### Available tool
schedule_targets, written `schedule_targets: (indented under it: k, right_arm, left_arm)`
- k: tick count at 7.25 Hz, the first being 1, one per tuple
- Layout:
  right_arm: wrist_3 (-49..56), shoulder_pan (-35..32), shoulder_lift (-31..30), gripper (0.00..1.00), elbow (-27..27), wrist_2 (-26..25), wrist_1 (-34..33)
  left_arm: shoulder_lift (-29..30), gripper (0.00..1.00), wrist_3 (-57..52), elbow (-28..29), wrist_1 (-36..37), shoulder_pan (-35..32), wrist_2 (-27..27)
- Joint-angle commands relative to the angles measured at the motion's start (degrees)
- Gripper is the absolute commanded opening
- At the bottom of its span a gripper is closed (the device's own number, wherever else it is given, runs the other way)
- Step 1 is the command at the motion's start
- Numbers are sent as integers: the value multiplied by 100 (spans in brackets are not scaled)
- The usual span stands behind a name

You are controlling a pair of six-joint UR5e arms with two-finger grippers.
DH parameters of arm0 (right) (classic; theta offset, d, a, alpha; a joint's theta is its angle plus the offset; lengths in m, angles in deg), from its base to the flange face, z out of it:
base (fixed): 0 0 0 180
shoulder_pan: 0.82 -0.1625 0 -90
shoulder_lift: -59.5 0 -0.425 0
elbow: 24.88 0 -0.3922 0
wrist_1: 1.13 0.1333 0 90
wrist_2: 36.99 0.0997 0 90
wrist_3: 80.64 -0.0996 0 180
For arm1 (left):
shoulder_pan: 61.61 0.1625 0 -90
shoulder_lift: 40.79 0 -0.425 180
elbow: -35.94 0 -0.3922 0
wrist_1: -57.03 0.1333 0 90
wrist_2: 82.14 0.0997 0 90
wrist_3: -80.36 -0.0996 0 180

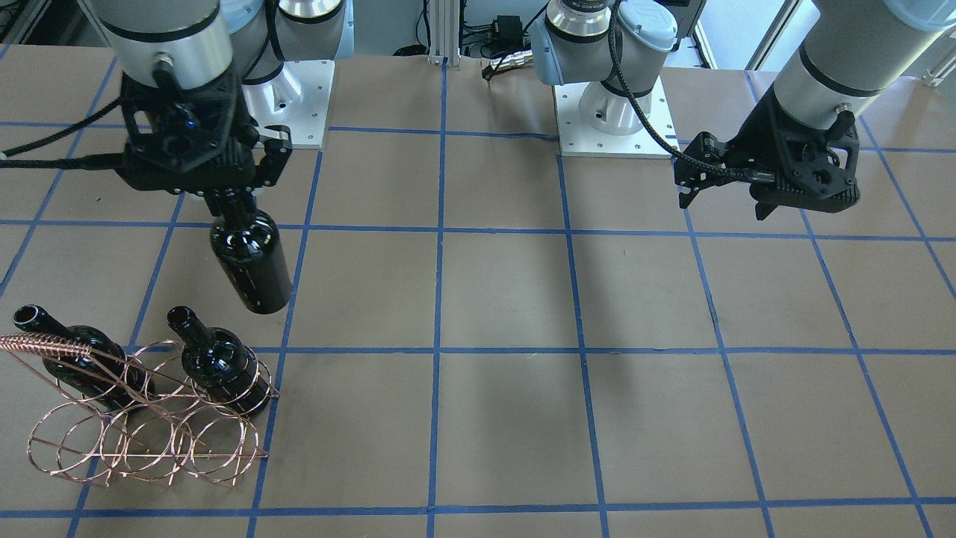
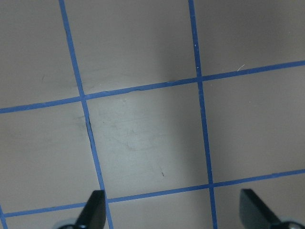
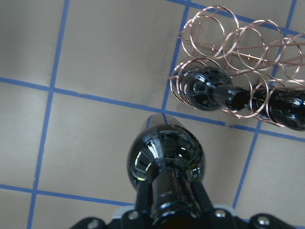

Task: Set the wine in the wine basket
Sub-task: 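Carry the bottle to the copper wine rack and tilt it into a slot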

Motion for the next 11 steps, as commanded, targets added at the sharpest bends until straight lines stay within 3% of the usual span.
schedule_targets:
  k: [1,4,9,11]
  right_arm:
    - [737,508,-208,0,0,-274,286]
    - [2065,1423,-270,0,-8,-223,111]
    - [2297,1442,203,0,-26,103,-1083]
    - [2324,1442,318,0,-26,294,-1270]
  left_arm:
    - [9,100,0,0,-1,7,0]
    - [9,100,0,0,-1,-2,-8]
    - [9,100,9,-53,16,-11,-8]
    - [9,100,9,-61,51,-11,-8]
